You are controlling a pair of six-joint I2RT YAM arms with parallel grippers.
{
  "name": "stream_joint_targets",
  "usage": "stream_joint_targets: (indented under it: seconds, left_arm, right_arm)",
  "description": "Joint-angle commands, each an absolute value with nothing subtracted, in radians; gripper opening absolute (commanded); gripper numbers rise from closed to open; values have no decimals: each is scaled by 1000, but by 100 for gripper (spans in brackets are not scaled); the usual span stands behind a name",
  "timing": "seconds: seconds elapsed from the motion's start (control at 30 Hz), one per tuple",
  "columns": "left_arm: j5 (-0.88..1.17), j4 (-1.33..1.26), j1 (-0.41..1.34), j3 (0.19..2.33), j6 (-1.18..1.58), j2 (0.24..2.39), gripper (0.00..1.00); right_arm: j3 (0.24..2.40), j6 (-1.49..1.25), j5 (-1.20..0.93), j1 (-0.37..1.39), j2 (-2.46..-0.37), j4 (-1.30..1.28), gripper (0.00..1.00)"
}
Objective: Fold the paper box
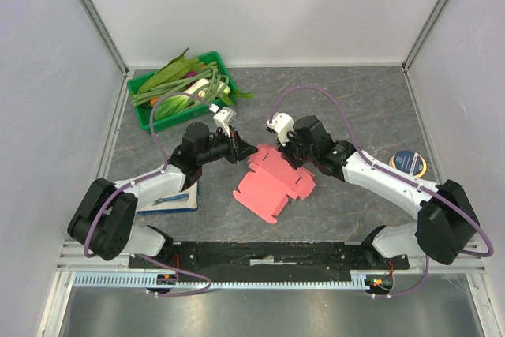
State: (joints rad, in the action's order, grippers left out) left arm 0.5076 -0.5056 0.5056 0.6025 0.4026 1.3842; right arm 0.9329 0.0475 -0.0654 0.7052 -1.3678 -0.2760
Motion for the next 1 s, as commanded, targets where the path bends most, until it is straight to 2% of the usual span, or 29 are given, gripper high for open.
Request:
stream_joint_targets:
  seconds: [0.0,0.1,0.2,0.57,0.63,0.67,0.7,0.77,0.8,0.83,0.87,0.9,0.97]
  left_arm:
    - [566,-479,512,633,450,1339,25]
    - [561,-410,511,656,414,1319,38]
    - [543,-373,512,666,387,1290,45]
    - [377,-238,548,680,293,1240,47]
    - [373,-245,548,673,293,1232,43]
    - [377,-248,548,675,291,1235,37]
    - [390,-250,548,681,293,1236,22]
    - [384,-249,551,684,293,1236,12]
    - [364,-255,552,674,296,1232,9]
    - [356,-280,554,666,301,1217,7]
    - [335,-293,554,648,304,1206,6]
    - [327,-310,554,640,304,1198,3]
    - [292,-350,554,617,304,1183,2]
  right_arm:
    - [934,103,2,707,-1316,-179,0]
    - [963,150,-77,707,-1318,-215,0]
    - [991,179,-135,707,-1324,-248,0]
    - [1046,198,-287,707,-1328,-333,0]
    - [1048,196,-299,707,-1324,-336,0]
    - [1049,189,-299,706,-1322,-336,0]
    - [1049,183,-279,707,-1322,-336,0]
    - [1061,122,-218,706,-1330,-339,2]
    - [1071,86,-175,706,-1336,-344,11]
    - [1092,51,-88,707,-1342,-369,28]
    - [1109,-72,-36,706,-1362,-392,36]
    - [1135,-142,22,706,-1374,-429,49]
    - [1218,-323,190,703,-1393,-556,66]
